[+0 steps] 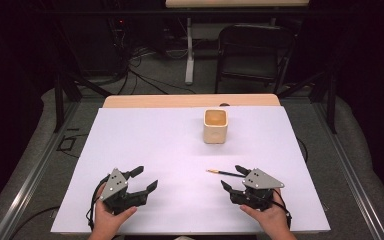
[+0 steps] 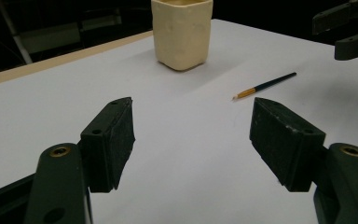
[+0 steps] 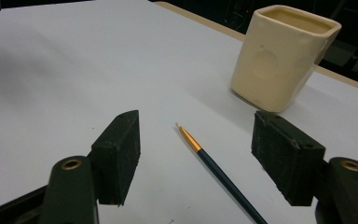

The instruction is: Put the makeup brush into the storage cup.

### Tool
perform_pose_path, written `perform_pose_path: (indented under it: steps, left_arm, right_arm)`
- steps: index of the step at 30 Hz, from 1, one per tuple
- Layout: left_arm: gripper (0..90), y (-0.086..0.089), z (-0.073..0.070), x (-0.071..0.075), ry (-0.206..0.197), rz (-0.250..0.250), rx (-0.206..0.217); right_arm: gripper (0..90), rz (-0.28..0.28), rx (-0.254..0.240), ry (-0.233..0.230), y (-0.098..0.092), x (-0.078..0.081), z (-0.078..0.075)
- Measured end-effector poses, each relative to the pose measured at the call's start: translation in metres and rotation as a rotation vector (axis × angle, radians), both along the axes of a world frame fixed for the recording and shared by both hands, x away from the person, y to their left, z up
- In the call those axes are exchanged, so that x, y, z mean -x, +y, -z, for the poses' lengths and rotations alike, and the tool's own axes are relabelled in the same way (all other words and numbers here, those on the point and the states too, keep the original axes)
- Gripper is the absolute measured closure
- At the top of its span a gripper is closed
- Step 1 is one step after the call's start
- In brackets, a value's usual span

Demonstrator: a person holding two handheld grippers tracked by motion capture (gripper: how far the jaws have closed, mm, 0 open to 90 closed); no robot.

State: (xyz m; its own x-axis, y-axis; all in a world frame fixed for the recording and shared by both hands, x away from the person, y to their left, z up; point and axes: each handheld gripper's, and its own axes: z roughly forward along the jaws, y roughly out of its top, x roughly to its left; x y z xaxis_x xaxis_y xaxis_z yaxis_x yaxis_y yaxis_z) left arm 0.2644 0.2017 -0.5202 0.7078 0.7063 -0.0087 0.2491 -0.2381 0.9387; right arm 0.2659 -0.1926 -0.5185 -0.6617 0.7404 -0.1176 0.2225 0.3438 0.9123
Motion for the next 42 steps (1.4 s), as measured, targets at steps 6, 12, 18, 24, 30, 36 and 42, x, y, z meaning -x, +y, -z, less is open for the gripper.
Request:
perform_pose_path:
  steps: [6,12,18,24,30,36,42]
  left_arm:
    - [30.7,0.000,0.001,0.000,0.010,-0.003,-0.028]
    - [30.7,0.001,0.002,0.001,0.017,-0.010,-0.036]
    - [30.7,0.002,0.001,0.002,0.019,-0.013,-0.022]
    - [30.7,0.002,0.001,0.000,0.027,-0.015,-0.008]
    - [30.7,0.002,0.001,0.000,0.026,-0.012,-0.010]
    - [30.7,0.002,0.001,0.000,0.025,-0.014,-0.009]
    - [30.7,0.003,0.001,0.000,0.023,-0.013,-0.011]
  right_arm:
    - [33.6,0.005,-0.017,0.048,-0.003,-0.009,0.001]
    - [33.5,-0.008,0.005,0.106,-0.002,-0.018,0.003]
    - [33.5,-0.020,0.021,0.133,-0.002,-0.021,0.001]
    - [33.4,-0.012,0.032,0.157,-0.005,-0.024,-0.001]
    - [32.6,-0.016,0.057,0.172,-0.006,-0.026,-0.003]
    - [32.3,-0.020,0.081,0.179,-0.004,-0.028,-0.006]
    - [31.8,-0.036,0.112,0.223,-0.004,-0.036,-0.008]
